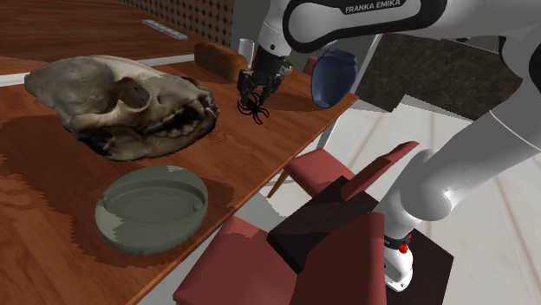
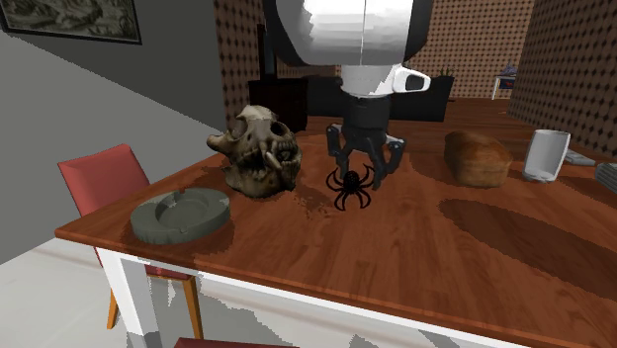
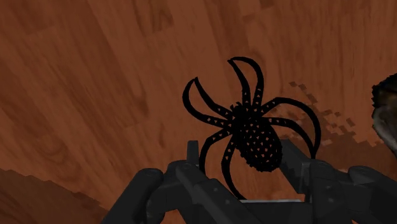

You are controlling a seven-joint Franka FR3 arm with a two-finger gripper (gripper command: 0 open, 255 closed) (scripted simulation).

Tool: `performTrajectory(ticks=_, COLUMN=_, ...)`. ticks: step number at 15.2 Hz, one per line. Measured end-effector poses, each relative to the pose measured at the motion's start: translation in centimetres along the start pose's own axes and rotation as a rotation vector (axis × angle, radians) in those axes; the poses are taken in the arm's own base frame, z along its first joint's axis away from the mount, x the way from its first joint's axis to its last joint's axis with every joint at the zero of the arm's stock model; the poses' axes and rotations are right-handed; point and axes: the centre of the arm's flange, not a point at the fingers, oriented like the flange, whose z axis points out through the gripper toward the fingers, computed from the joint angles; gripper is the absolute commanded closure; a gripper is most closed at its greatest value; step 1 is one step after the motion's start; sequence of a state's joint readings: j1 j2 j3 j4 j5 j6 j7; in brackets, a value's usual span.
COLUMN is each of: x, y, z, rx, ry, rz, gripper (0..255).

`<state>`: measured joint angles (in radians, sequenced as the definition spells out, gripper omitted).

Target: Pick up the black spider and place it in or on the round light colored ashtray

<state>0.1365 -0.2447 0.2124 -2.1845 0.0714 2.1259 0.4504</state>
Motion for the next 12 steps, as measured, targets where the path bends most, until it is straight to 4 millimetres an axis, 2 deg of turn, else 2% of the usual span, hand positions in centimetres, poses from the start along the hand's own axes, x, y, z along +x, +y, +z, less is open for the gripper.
performTrajectory(ticks=12, x=-6.7, y=-14.3, z=-0.2, rx=0.0, ry=0.0, rz=-0.001, gripper=255)
